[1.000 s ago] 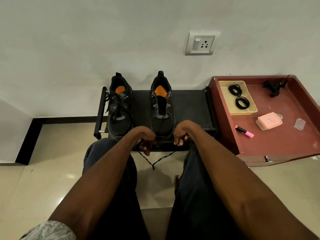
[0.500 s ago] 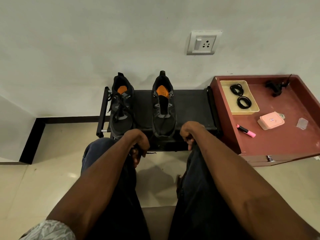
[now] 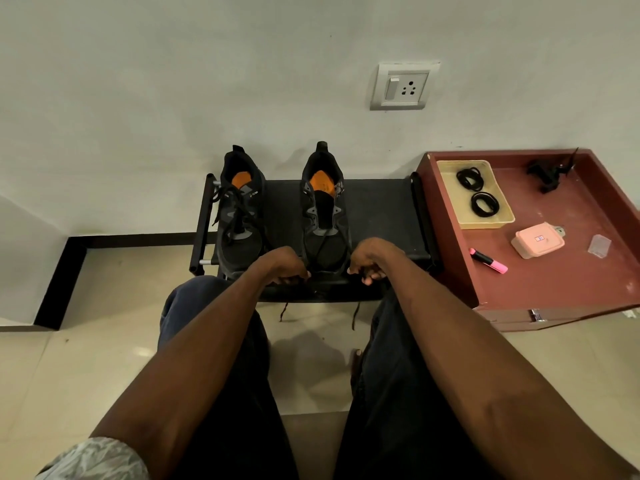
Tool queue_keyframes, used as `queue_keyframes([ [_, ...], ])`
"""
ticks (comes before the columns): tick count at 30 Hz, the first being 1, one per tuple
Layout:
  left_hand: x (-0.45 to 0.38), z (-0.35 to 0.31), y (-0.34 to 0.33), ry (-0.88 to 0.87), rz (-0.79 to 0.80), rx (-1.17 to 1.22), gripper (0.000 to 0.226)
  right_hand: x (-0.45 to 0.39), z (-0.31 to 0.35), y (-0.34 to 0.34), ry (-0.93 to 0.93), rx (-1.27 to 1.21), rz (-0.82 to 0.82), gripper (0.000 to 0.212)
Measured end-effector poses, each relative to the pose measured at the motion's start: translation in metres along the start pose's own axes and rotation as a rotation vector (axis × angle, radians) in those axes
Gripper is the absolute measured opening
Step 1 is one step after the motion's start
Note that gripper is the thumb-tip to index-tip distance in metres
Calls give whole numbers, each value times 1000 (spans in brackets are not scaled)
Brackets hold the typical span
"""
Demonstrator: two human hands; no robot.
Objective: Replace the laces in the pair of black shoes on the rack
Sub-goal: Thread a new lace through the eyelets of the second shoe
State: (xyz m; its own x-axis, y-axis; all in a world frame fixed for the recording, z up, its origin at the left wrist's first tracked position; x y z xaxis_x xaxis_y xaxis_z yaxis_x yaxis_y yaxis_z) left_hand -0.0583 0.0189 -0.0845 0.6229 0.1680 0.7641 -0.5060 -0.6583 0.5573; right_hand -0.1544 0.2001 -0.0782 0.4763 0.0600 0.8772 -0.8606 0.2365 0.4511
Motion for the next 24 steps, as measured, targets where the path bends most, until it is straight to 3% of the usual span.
queue_keyframes([
  [6,-1,-5,-1,-42,-12,54,17,2,3,-2,-18,-83,-47,46],
  [12,2,-6,-1,-66,-6,65,17,16,1,4,197,-145,-345,18],
  [18,11,-9,6,-87,14,95,14,25,14,7,454,-226,-583,16],
  [21,23,-15,13,-179,-22,242,13,33,21,4,623,-315,-569,19],
  [24,39,-20,19,-297,-25,451,17,48,30,-3,818,-409,-357,44],
])
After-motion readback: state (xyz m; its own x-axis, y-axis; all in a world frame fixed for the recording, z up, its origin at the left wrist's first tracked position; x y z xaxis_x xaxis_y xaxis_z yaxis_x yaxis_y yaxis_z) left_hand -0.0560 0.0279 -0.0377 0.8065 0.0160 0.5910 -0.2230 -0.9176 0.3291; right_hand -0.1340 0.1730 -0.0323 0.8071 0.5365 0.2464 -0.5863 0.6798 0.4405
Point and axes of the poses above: each hand's wrist, its own x-axis away from the middle knuckle, its own y-axis out of the back of the hand, z = x × y, the point moved 2 cm from there along -x, towards the middle knuckle, and after that the axes turned 10 degrees about -x, right-handed, at the moved point
